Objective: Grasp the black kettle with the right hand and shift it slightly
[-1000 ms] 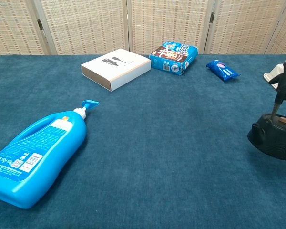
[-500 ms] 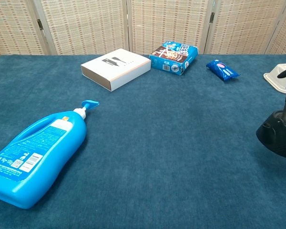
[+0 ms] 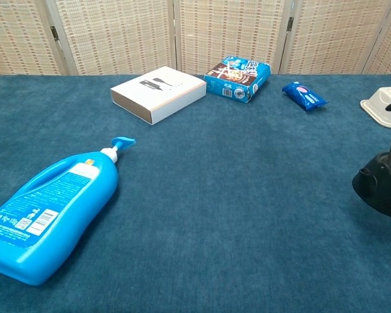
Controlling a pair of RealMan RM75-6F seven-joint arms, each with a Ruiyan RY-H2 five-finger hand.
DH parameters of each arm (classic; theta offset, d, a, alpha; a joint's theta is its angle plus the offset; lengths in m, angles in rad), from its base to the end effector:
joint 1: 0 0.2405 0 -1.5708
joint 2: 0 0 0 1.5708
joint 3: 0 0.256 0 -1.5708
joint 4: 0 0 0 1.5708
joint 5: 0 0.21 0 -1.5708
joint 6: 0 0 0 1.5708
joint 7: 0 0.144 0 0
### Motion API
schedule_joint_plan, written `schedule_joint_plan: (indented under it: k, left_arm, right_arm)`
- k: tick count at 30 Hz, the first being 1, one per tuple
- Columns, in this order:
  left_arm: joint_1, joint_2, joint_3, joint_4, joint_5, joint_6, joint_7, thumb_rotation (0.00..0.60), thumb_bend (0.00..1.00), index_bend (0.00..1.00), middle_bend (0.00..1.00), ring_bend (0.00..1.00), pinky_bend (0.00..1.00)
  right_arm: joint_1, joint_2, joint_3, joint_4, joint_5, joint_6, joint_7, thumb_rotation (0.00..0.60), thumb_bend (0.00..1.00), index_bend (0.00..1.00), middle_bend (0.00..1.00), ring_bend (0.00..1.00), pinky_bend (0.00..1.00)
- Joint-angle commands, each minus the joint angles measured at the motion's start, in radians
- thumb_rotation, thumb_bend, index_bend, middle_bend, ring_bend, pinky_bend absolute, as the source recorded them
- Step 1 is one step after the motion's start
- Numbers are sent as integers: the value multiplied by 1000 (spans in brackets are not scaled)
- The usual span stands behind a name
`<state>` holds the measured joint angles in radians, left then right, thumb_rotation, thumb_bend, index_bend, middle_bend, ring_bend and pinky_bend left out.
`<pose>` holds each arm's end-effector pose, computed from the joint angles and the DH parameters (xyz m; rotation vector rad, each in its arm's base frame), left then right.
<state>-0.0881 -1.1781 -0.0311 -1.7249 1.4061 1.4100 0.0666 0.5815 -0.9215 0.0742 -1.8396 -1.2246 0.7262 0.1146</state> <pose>-0.2983 0.1743 0.1217 -1.3463 -1.0997 -0.8814 -0.2283 -0.2853 0.1184 1.8200 -1.3577 0.6987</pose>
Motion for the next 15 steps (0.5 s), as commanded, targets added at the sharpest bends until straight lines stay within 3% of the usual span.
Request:
schedule_joint_plan:
  k: [1, 8, 15]
  left_arm:
    - [-2, 2, 1, -3, -3, -4, 7, 0, 152, 190, 100, 110, 146]
    - [-3, 6, 3, -10, -7, -9, 14, 0, 152, 189, 100, 110, 146]
    - [-5, 8, 3, -13, -10, -13, 19, 0, 152, 188, 100, 110, 145]
  right_arm:
    - [-1, -6, 0, 0, 9, 6, -10, 472, 0, 1000, 973, 827, 0]
    - [5, -1, -4, -7, 28, -3, -26, 486, 38, 1000, 985, 833, 0]
    - [1, -6, -4, -7, 18, 14, -32, 486, 379, 1000, 997, 844, 0]
